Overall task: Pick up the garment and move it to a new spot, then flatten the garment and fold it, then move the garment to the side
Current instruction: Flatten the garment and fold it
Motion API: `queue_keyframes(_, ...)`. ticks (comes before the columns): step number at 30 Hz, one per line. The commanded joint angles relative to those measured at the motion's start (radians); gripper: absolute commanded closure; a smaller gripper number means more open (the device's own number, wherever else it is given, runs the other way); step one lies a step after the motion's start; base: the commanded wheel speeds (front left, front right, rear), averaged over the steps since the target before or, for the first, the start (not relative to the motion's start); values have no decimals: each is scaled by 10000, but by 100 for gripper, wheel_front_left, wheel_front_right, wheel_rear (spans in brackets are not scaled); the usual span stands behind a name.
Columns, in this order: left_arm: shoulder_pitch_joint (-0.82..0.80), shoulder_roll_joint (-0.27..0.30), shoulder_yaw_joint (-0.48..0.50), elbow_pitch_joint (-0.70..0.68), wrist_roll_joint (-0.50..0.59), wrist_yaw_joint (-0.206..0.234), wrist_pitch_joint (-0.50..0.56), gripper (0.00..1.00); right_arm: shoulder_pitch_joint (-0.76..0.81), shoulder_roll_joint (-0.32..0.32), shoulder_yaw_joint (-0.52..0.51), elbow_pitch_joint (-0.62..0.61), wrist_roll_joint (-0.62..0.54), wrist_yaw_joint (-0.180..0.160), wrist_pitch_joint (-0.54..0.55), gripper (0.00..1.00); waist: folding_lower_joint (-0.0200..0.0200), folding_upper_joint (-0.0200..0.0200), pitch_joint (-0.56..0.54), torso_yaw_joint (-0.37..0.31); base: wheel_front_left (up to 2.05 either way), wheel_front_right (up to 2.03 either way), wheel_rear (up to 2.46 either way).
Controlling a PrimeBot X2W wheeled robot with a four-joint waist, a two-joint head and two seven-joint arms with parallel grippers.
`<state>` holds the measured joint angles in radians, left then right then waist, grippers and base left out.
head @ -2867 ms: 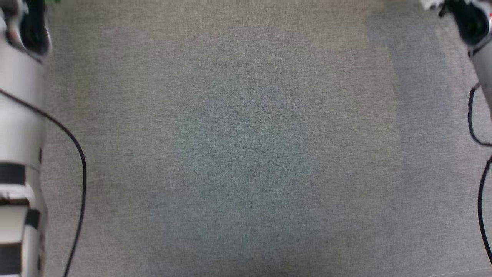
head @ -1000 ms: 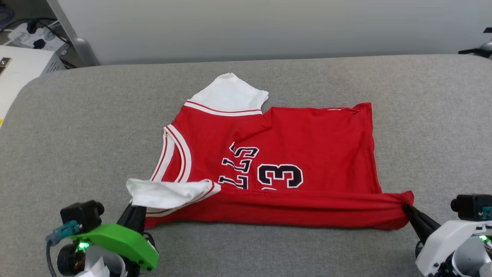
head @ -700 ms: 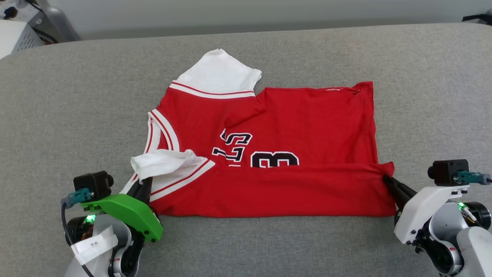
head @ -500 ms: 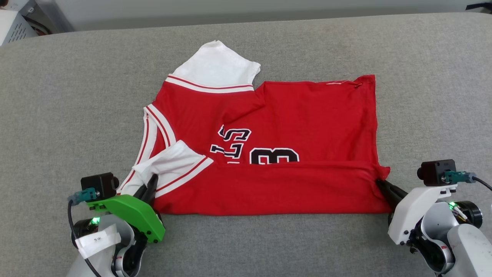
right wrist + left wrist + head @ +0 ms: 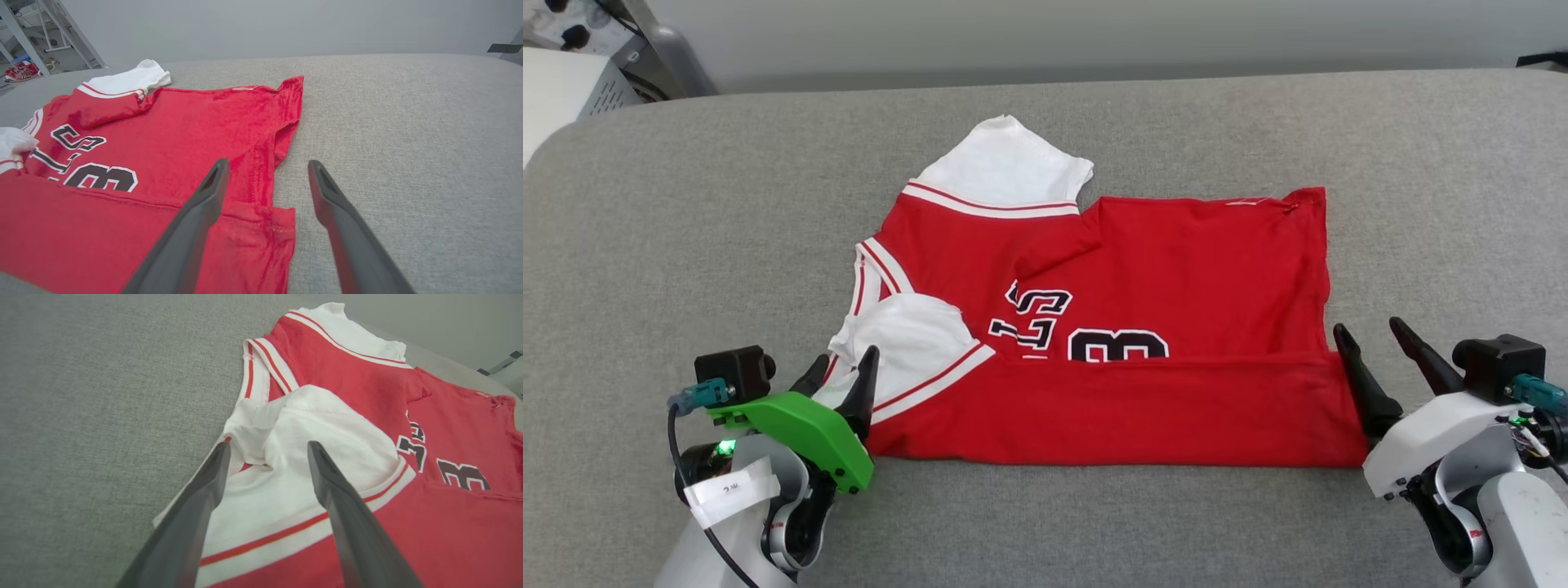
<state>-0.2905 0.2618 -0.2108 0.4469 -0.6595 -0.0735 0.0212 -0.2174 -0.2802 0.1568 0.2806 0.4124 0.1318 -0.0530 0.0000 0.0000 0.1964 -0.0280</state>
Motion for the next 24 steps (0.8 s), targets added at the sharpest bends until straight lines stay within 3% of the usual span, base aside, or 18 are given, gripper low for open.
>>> queue_keyframes(1, -209, 143, 62, -15, 51, 44, -4, 0, 220, 81, -123, -161, -131, -11, -159, 0, 0, 0, -343, 67, 0, 0, 0)
queue_keyframes(6, -218, 677, 172, -408, -133, 110, 848, 0, 811, 380, -605, -912, -606, -11, -107, 0, 0, 0, -716, 29, 0, 0, 0)
queue_keyframes(12, 21, 1500, 112, -1281, -924, 463, 3947, 0, 1429, 809, -1000, -1810, -943, -11, 287, 0, 0, 0, -829, -130, 0, 0, 0)
queue_keyframes(17, 465, 2022, 94, -2121, -1573, 1188, 6314, 0, 1697, 1124, -1046, -2275, -1034, -11, 587, 0, 0, 0, -677, -415, 0, 0, 0)
queue_keyframes(24, 1018, 2348, -32, -2555, -1396, 2159, 7290, 0, 1661, 1265, -990, -2640, -904, -11, 704, 0, 0, 0, -189, -862, 0, 0, 0)
